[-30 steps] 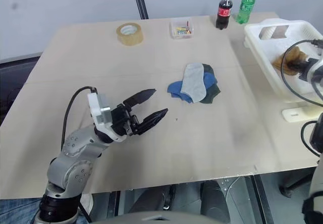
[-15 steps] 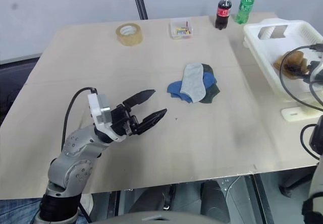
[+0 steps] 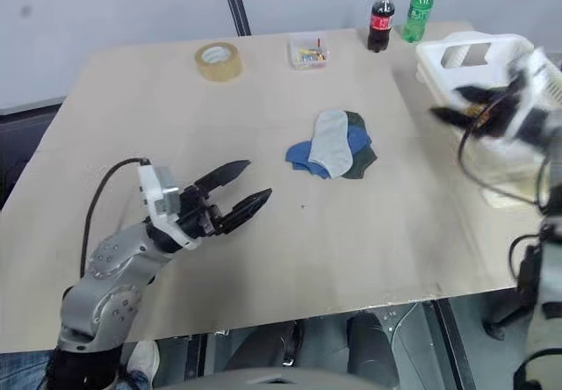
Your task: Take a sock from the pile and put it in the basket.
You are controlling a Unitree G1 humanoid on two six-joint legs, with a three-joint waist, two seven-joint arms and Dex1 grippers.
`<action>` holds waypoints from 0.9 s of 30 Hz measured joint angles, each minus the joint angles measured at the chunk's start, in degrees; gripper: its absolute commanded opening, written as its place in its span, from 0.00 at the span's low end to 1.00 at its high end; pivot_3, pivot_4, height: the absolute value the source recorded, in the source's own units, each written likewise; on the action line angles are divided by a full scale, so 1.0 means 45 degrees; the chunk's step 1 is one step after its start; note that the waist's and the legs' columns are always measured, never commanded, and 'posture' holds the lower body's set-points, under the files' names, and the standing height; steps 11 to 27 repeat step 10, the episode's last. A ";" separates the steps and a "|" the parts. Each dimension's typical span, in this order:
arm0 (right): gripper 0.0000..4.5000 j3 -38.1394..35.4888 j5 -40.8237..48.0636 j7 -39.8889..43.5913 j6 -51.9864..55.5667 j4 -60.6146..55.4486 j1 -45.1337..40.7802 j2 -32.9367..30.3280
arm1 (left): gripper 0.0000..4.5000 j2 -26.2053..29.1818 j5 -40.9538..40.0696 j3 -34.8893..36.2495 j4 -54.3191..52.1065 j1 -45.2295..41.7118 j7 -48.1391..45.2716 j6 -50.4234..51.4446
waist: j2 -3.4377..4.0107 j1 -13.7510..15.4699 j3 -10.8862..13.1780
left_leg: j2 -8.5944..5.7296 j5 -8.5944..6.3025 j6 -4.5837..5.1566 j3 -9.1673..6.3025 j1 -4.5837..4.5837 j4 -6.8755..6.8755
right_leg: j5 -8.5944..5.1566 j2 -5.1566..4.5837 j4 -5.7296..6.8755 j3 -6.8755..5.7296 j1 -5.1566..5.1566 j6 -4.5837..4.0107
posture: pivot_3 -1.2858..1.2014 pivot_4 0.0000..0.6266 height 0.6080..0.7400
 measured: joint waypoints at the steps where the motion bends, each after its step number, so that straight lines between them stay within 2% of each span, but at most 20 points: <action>1: 0.99 0.0195 0.0296 0.0033 0.0293 -0.0810 0.0707 0.0336 | 0.84 0.0064 0.0015 0.0116 -0.0070 0.0324 0.0249 0.0254 | 0.0001 -0.0001 -0.0001 | 0.0000 0.0000 0.0000 -0.0003 0.0000 0.0002 | -0.0001 0.0000 0.0007 -0.0001 0.0000 -0.0001 | 0.52 0.24 1.00; 2: 0.99 0.0433 0.0460 0.0056 0.0492 -0.1176 0.1070 0.0547 | 0.84 0.0081 0.0045 0.0177 -0.0046 0.0471 0.0404 0.0437 | 0.0008 -0.0002 0.0003 | -0.0001 0.0000 0.0000 0.0004 0.0000 0.0015 | 0.0000 0.0000 0.0015 0.0007 -0.0002 -0.0001 | 0.52 0.24 1.00; 3: 0.99 0.0732 0.0761 -0.0199 0.0857 -0.2621 0.2325 0.1039 | 0.84 0.0079 0.0114 0.0358 -0.0267 0.0889 0.0972 0.0866 | 0.0054 0.0056 0.0029 | -0.0053 0.0003 0.0000 0.0000 -0.0038 0.0049 | 0.0004 -0.0033 0.0069 0.0016 -0.0045 0.0006 | 0.52 0.24 1.00; 4: 0.99 0.0953 0.0771 -0.0358 0.0575 -0.3413 0.3185 0.1532 | 0.84 0.0028 0.0221 0.0561 -0.0350 0.1488 0.1347 0.0945 | 0.0041 0.0075 0.0020 | -0.0049 0.0002 0.0000 0.0002 0.0009 0.0057 | 0.0005 -0.0025 0.0067 0.0018 0.0010 0.0008 | 0.52 0.24 1.00; 7: 0.99 0.1140 0.0179 -0.0660 -0.0819 -0.3214 0.3768 0.1792 | 0.84 -0.0161 0.0245 0.0805 -0.0712 0.2309 0.1811 0.1071 | 0.0046 0.0099 0.0025 | -0.0057 0.0000 0.0001 0.0021 0.0067 0.0055 | 0.0021 -0.0026 0.0063 0.0037 0.0061 0.0035 | 0.52 0.24 1.00; 10: 0.99 0.1113 -0.0277 -0.0709 -0.1899 -0.2676 0.3802 0.1558 | 0.84 -0.0282 0.0247 0.0957 -0.1245 0.3056 0.2008 0.1016 | 0.0047 0.0112 0.0025 | -0.0051 0.0000 -0.0001 0.0018 0.0123 0.0054 | 0.0024 -0.0018 0.0061 0.0031 0.0119 0.0036 | 0.52 0.24 1.00; 27: 0.99 0.1113 -0.0277 -0.0709 -0.1899 -0.2676 0.3802 0.1558 | 0.84 -0.0282 0.0247 0.0957 -0.1245 0.3056 0.2008 0.1016 | 0.0047 0.0112 0.0025 | -0.0051 0.0000 -0.0001 0.0018 0.0123 0.0054 | 0.0024 -0.0018 0.0061 0.0031 0.0119 0.0036 | 0.52 0.24 1.00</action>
